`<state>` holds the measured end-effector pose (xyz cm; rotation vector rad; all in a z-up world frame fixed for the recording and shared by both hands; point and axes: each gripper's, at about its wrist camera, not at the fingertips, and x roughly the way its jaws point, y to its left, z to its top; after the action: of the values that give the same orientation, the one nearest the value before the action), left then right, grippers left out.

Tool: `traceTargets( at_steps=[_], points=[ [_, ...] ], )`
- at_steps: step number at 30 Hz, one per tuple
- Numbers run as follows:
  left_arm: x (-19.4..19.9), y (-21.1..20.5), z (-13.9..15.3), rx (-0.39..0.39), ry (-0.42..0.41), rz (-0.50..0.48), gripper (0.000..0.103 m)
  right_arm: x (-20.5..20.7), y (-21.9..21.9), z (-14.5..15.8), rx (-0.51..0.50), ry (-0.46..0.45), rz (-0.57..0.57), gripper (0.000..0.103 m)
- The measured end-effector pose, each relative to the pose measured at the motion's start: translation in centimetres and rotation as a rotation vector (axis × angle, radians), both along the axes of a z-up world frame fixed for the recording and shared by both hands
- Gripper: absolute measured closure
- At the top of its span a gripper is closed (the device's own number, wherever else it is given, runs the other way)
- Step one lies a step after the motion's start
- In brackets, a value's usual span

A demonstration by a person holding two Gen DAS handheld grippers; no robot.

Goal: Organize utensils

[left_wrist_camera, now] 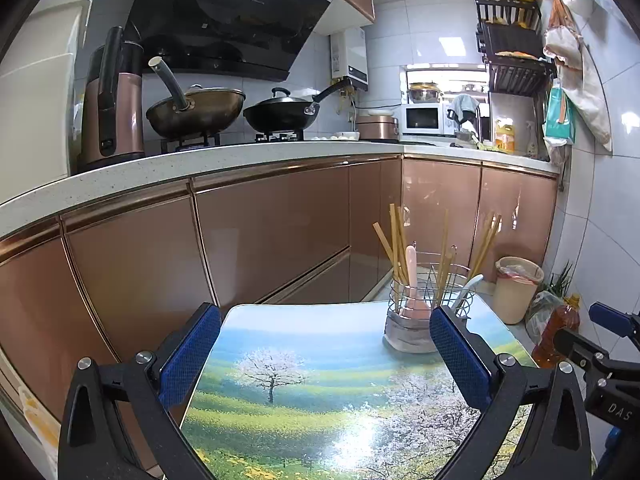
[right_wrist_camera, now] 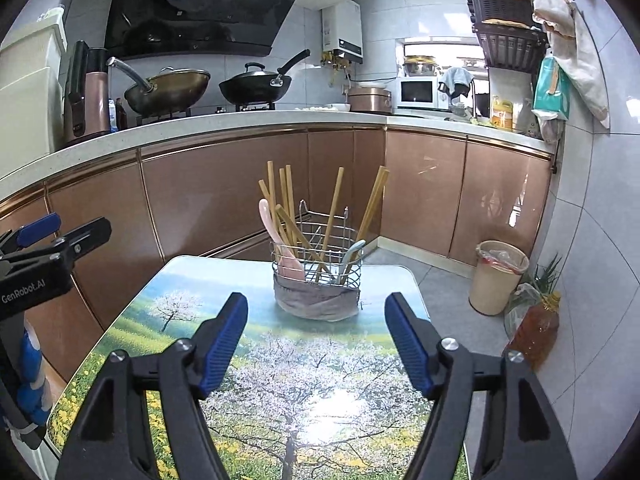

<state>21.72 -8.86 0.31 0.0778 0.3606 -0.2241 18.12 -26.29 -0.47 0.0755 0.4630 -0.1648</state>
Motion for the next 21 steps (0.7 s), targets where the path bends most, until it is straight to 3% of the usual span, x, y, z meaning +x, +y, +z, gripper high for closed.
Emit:
traceTargets(
  at_steps=[21],
  points=[
    [0.4,0.0,-0.8,0.011,0.019,-0.008,0.0,-0.1,-1.3,-1.0,0.003,0.001,-0.058,0.033]
  ],
)
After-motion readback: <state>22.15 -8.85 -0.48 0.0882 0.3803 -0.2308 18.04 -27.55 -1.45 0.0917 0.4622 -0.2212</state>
